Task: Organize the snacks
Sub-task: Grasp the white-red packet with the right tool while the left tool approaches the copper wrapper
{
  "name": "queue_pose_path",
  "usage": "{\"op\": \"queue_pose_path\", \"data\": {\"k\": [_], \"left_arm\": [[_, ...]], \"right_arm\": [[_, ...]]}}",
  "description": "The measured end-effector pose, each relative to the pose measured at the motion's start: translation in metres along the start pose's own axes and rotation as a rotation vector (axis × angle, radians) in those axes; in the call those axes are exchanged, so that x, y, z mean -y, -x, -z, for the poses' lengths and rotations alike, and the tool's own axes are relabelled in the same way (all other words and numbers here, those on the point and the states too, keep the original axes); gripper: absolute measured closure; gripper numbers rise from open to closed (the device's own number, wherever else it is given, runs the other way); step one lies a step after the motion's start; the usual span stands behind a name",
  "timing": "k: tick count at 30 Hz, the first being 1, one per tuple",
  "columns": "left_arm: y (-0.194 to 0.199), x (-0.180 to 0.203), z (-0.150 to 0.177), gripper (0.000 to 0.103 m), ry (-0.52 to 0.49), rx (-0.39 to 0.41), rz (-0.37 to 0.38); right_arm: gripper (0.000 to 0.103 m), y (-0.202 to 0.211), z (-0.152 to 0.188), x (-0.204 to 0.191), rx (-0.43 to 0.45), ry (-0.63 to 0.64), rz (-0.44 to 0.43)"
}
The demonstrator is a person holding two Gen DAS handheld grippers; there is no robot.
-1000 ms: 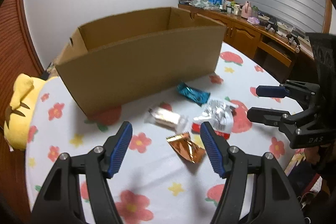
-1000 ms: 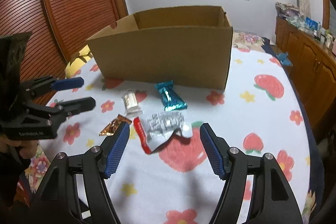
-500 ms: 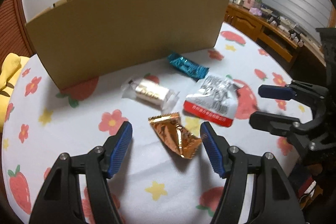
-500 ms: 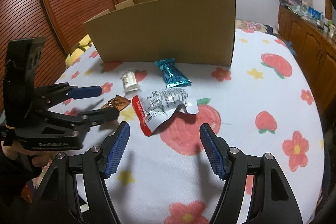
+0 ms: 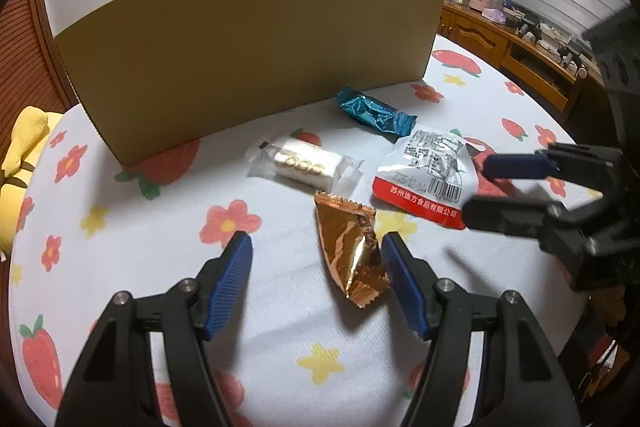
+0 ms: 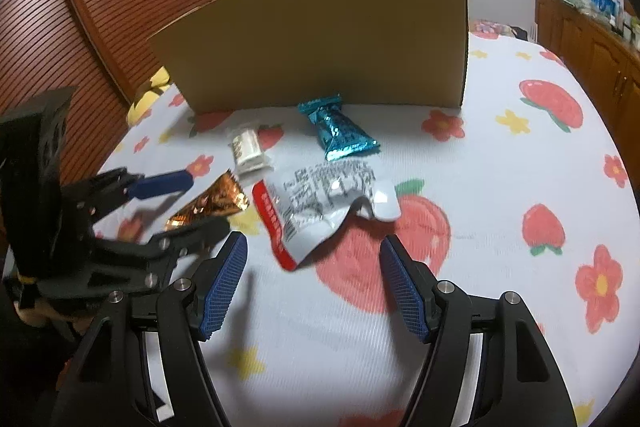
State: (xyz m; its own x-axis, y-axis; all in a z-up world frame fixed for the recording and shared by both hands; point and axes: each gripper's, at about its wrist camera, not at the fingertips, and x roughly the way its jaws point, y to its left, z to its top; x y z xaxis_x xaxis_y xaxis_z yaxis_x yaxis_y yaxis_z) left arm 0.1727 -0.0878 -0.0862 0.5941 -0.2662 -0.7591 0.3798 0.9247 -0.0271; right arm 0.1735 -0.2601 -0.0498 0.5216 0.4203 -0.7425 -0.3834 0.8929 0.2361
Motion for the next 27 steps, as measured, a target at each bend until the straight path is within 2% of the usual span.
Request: {"op": "queue_pose_path", "data": {"k": [15, 21, 27], "left_arm": [[0.005, -0.01, 0.003, 0.036, 0.045, 0.021, 0.004], [0.008, -0.014, 0.005, 0.043, 0.064, 0.032, 0.011], [0.012, -0.016, 0.007, 0.048, 0.064, 0.038, 0.022]], "right_arm": [[0.032, -0.026, -0.032, -0.006, 0.005, 0.014, 0.044], [0.033, -0.037, -0.032, -0.013, 0.0, 0.056, 0.092], [0.047, -0.04, -0.033, -0.016, 0.008, 0.067, 0.1]]}}
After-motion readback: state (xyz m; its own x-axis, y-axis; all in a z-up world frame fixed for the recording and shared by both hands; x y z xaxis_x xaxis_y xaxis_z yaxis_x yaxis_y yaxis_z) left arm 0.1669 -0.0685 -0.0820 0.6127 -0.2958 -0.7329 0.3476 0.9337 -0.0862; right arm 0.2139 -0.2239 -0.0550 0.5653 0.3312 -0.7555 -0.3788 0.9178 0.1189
